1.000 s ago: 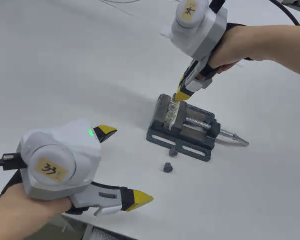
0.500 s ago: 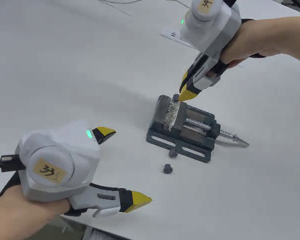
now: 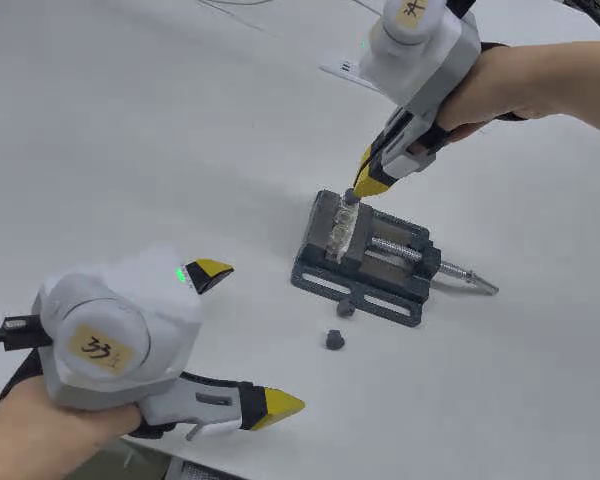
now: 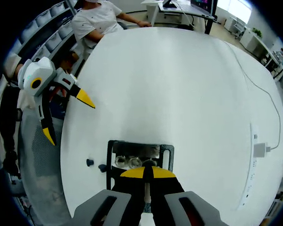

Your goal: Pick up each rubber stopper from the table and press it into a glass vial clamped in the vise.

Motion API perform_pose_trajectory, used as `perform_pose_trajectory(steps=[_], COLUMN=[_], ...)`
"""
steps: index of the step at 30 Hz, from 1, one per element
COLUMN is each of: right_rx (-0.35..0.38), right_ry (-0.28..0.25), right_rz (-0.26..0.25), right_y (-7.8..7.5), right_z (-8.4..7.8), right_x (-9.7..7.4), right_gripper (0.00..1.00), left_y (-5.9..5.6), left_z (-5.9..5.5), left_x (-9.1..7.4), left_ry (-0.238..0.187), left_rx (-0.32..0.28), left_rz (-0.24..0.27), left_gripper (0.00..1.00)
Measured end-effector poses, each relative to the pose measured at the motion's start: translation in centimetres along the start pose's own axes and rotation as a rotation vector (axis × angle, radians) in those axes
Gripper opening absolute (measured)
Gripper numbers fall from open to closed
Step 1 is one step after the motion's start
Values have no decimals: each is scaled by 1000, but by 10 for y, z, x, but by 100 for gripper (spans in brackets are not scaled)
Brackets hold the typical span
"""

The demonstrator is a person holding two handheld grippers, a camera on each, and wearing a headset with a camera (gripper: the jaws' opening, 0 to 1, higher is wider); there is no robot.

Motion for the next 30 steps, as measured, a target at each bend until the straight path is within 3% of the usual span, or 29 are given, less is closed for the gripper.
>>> perform_pose_trajectory(steps=[9, 18, 21, 22, 30], right_rx=[4, -13, 7, 74, 83], right_ry=[4, 35, 31, 11, 23], right_rz=[5, -35, -24, -11, 10], right_y=[2, 5, 0, 0, -4], right_z=[1, 1, 0, -1, -2], right_x=[3, 4, 3, 3, 2], right_gripper=[1, 1, 0, 0, 0], left_y=[0, -2, -1, -1, 0], left_z=[-6, -8, -7, -7, -8], left_x=[1, 6, 8, 9, 14], left_ry=[14, 22, 23, 25, 32], left_rx=[-7, -24, -26, -27, -34], left_rz=[-5, -12, -15, -16, -22], left_gripper=[85, 84, 84, 83, 83])
Point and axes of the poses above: the centre of the closed fingertips' face, and the gripper's own axes: x roughly forward along the fingers, y roughly to its left, z roughly out of its top, the point moved 3 cm from there along -x, roughly backward along the fingers, and after that the axes turned 14 degrees about z, right-handed, at the moved point
